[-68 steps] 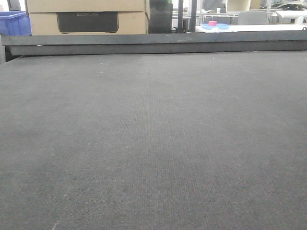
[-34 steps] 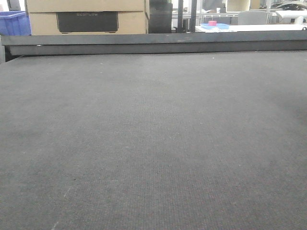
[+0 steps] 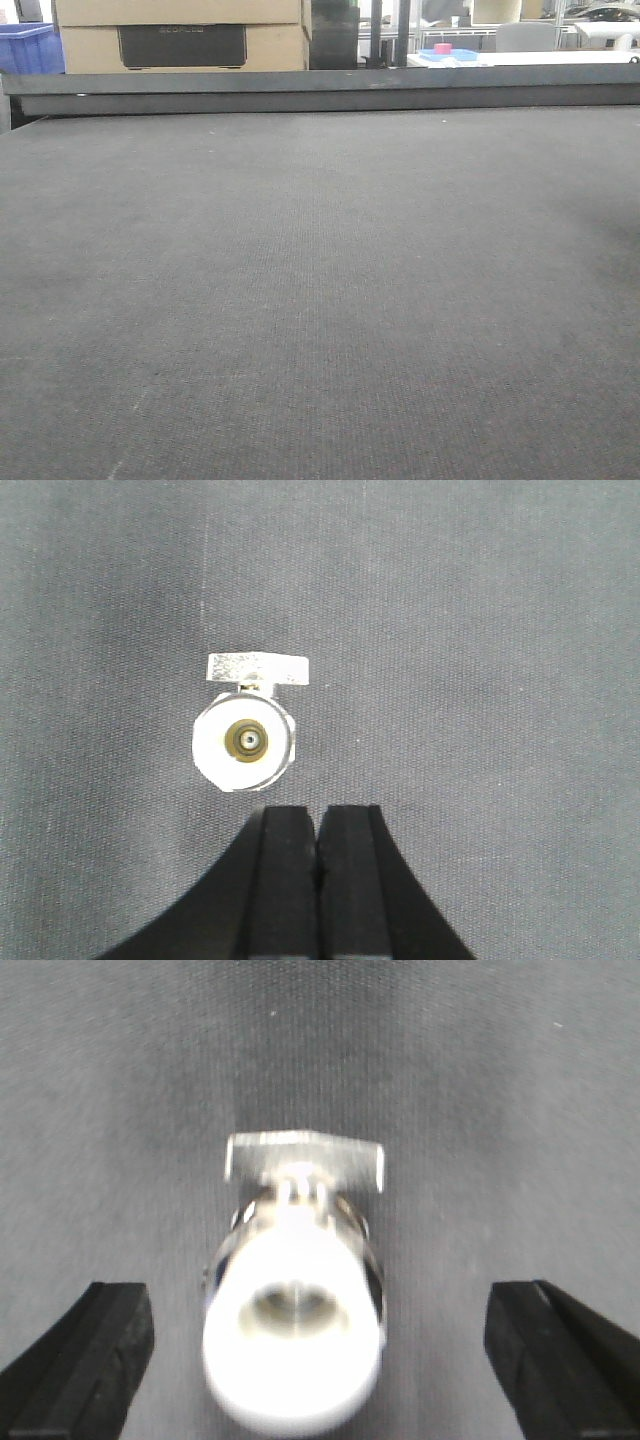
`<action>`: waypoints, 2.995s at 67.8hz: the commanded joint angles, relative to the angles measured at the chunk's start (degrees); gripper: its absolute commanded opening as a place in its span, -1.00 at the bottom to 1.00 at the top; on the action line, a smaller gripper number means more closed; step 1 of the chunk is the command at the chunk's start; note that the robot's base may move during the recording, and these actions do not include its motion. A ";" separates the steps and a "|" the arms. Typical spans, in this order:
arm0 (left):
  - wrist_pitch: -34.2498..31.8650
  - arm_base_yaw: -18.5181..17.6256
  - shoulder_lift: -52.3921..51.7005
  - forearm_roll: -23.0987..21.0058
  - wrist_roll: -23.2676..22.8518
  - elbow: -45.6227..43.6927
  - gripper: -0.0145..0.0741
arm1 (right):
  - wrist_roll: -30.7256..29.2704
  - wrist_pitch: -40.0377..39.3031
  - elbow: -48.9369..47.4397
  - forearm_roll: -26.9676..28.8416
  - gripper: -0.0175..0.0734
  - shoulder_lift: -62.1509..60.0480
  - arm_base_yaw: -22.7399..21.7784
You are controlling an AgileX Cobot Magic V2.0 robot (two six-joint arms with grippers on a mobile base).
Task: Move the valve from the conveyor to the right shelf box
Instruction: 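Close the right gripper around the nearer white valve's body, then close the left gripper around the other white valve's body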
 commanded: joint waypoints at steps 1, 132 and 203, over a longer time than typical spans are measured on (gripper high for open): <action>-0.68 0.23 -0.03 -0.47 -0.54 -0.53 -0.92 | -0.25 -2.61 0.12 -0.17 0.61 2.03 -0.02; 5.87 8.14 4.10 -5.34 11.45 -4.39 -0.69 | -0.25 0.90 -5.85 2.56 -0.97 -7.20 -0.02; 1.00 2.88 23.13 0.08 10.40 -3.81 0.40 | -0.25 -2.15 -5.85 2.77 -0.97 -7.71 -0.02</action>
